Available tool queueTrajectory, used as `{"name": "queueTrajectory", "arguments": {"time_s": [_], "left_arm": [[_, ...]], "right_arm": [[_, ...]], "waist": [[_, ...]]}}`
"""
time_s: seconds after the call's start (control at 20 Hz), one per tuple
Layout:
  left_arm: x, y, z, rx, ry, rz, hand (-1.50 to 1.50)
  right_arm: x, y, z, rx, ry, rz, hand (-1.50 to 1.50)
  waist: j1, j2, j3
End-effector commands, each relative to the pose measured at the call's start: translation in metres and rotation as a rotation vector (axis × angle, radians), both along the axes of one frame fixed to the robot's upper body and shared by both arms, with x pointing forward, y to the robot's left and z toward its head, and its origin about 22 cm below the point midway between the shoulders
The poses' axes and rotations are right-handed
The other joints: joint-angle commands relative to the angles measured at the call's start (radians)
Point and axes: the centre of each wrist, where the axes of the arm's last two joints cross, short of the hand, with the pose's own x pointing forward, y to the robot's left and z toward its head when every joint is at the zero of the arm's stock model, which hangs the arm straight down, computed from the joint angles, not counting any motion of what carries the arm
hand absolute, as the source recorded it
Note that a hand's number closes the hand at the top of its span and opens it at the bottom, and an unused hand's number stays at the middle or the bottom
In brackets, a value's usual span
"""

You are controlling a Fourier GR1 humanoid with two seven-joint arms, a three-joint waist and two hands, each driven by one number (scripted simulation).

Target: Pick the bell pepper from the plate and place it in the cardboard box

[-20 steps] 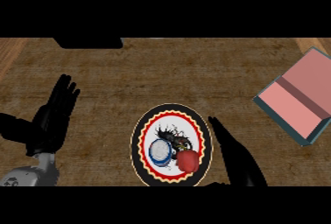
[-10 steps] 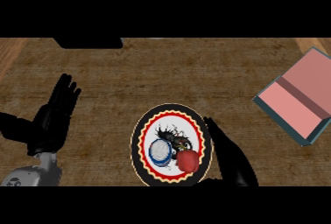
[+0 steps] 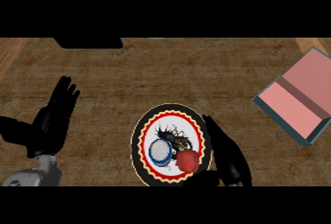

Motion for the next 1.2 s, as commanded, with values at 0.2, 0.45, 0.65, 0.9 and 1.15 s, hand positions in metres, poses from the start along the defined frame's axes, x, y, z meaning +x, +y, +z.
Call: {"name": "queueTrajectory", "arguments": {"time_s": [0.2,0.45,0.65,0.9,1.15], "left_arm": [[0.005,-0.005,-0.007,-0.006,-0.01,0.003,0.0],[0.003,-0.001,-0.006,0.003,-0.012,0.007,0.0],[-0.002,0.019,0.009,-0.01,-0.009,0.006,0.0],[0.022,-0.005,0.003,0.003,0.01,-0.006,0.0],[-0.003,0.003,0.011,-0.001,0.002,-0.009,0.0]], "right_arm": [[0.013,0.008,-0.021,0.018,0.013,0.033,-1.5],[0.003,0.0,-0.03,0.014,0.033,0.031,-1.5],[0.001,-0.003,-0.009,0.007,0.056,0.007,-1.5],[0.004,0.027,-0.045,-0.001,0.05,0.035,-1.5],[0.008,0.031,-0.04,-0.007,0.032,0.039,-1.5]], "waist": [[0.001,0.0,0.0],[-0.001,0.0,0.0],[0.0,-0.001,0.0],[-0.001,0.001,0.0],[0.002,0.0,0.0]]}}
